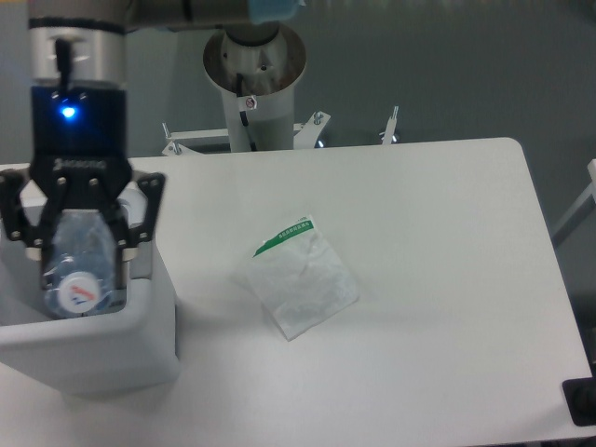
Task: Place the trash in the trash can
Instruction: 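Lower the bottle into the bin and open the gripper, then move the open gripper back over the white plastic bag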
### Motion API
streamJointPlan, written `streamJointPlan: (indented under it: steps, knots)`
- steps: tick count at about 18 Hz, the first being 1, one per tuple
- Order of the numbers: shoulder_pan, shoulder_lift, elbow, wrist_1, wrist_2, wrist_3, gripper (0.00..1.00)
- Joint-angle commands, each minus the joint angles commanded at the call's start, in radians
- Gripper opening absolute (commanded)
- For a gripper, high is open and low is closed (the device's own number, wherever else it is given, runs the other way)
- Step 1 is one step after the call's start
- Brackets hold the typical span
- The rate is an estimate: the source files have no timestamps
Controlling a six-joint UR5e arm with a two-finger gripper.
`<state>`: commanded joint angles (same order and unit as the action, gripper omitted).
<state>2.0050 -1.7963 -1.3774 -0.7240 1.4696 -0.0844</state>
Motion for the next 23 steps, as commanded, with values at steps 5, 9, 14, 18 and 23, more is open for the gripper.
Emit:
streamJointPlan:
  steps: [5,9,14,18,23]
  knots:
    - [-0.002,-0.003,-0.003,0.0,0.002,0.006,1.0]
    - [0.012,0.011,-0.012,-0.005,0.003,0.005,1.0]
    - [0.217,0.119,-0.139,-0.014,0.005,0.009,1.0]
    - [0.352,0.175,-0.261,-0.015,0.002,0.044,1.0]
    - [0.431,0.212,-0.425,-0.012,0.002,0.19,1.0]
